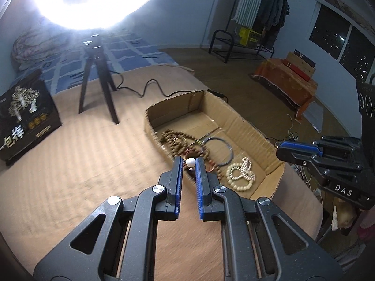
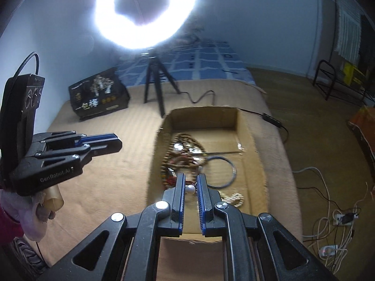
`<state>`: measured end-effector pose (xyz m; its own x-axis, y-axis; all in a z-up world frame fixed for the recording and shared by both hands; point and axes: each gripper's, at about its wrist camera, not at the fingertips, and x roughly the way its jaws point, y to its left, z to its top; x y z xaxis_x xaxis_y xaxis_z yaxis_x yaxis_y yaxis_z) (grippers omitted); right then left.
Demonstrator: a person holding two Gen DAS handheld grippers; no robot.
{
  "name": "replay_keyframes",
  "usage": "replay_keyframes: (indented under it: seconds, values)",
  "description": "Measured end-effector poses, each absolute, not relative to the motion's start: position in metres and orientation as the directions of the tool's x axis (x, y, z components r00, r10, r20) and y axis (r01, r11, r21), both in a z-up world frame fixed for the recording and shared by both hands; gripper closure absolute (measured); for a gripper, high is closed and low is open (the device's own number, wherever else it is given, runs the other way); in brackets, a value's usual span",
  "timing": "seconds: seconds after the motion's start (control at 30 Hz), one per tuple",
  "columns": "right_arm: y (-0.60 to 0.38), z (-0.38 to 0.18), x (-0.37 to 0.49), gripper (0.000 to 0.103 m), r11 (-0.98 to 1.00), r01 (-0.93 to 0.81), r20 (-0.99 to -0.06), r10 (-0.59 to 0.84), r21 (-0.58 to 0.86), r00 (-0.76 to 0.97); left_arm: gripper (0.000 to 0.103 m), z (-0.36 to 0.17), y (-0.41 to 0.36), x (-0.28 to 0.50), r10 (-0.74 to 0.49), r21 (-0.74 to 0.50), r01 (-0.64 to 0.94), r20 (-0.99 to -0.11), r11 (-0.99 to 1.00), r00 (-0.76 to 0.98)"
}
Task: Organize jewelry
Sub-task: 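Lift the earring in the left gripper while the right carries its earring over the box, then open the left gripper over the box while the right releases its earring inside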
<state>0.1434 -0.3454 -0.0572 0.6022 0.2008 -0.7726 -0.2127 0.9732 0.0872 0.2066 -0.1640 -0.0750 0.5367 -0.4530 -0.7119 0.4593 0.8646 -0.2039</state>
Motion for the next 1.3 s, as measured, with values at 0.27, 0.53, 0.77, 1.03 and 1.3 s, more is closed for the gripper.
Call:
replay_keyframes:
  seconds: [0.27, 0.53, 0.77, 1.03, 1.3]
  values:
    - [-0.361, -0.067, 0.147, 0.095, 0.979, -0.189, -0.779, 0.176, 0.075, 0.601, 0.094, -0.077, -0.196, 0.229, -0.462, -0.209, 0.47, -0.714, 0.858, 0.526]
    - [-0.367, -0.08, 0.153, 0.095, 0.98, -0.183, -0.79, 0.171, 0.075, 0.589, 0.094, -0.081, -0.22, 0.25, -0.463, -0.211, 0.472, -0.719, 0.856, 0.518]
    - [-0.365, -0.089, 0.158, 0.095, 0.98, -0.186, -0.797, 0.167, 0.07, 0.581, 0.094, -0.087, -0.233, 0.263, -0.458, -0.21, 0.468, -0.725, 0.859, 0.515]
    - [-0.362, -0.092, 0.162, 0.095, 0.98, -0.188, -0.8, 0.163, 0.064, 0.577, 0.094, -0.085, -0.242, 0.267, -0.457, -0.203, 0.472, -0.723, 0.858, 0.519]
    - [-0.362, -0.091, 0.161, 0.075, 0.982, -0.181, -0.791, 0.151, 0.052, 0.593, 0.094, -0.082, -0.245, 0.269, -0.445, -0.181, 0.474, -0.719, 0.861, 0.534]
